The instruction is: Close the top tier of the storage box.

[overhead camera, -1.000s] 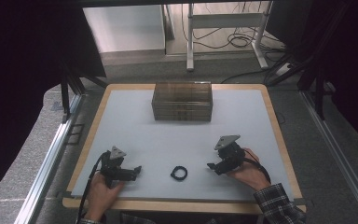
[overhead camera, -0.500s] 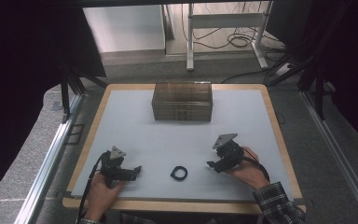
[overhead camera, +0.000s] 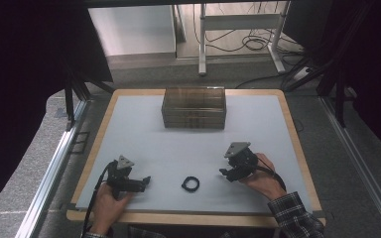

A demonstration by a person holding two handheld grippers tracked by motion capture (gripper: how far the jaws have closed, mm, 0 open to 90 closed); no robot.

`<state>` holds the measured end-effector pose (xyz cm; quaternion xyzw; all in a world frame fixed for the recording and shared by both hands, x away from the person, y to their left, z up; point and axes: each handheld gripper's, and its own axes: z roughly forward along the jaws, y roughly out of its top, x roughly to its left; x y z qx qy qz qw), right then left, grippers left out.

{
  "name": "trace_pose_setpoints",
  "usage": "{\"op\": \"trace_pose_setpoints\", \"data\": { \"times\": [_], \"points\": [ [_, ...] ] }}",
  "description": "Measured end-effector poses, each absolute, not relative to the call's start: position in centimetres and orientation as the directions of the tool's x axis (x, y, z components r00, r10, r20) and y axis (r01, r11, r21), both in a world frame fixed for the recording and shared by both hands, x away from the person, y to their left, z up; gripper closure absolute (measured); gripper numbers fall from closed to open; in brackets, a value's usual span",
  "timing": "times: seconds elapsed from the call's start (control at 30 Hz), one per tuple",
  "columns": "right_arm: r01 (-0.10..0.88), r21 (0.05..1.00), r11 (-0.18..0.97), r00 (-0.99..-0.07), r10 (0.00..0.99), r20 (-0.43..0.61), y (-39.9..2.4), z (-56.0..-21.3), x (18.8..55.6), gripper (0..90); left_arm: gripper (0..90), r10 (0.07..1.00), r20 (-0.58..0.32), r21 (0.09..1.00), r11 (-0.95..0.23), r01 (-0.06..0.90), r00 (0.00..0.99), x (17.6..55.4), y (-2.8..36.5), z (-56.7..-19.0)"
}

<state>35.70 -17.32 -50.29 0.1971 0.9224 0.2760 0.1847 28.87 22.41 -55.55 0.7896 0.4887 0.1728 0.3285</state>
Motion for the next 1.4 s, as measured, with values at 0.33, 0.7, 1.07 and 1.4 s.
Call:
{"op": "trace_pose_setpoints", "data": {
  "times": [0.33, 0.7, 1.07, 1.4],
  "points": [
    [0.253, 0.576, 0.777, -0.845, 0.468, -0.26, -16.7, -50.0, 36.1, 23.3, 0.0, 0.885, -0.048, 0.687, -0.306, 0.658, 0.462, 28.9, 22.4, -55.5],
    [0.22, 0.563, 0.797, -0.834, 0.453, -0.315, -15.6, -49.8, 36.3, 23.4, 0.0, 0.885, -0.049, 0.687, -0.306, 0.659, 0.462, 28.9, 22.4, -55.5],
    [0.206, 0.557, 0.804, -0.818, 0.454, -0.353, -15.1, -49.5, 36.6, 23.4, 0.0, 0.885, -0.049, 0.687, -0.306, 0.659, 0.462, 28.9, 22.4, -55.5],
    [0.19, 0.559, 0.807, -0.802, 0.456, -0.386, -14.4, -49.3, 36.8, 23.9, 0.0, 0.886, -0.051, 0.687, -0.304, 0.66, 0.461, 28.8, 22.4, -55.5]
  ]
}}
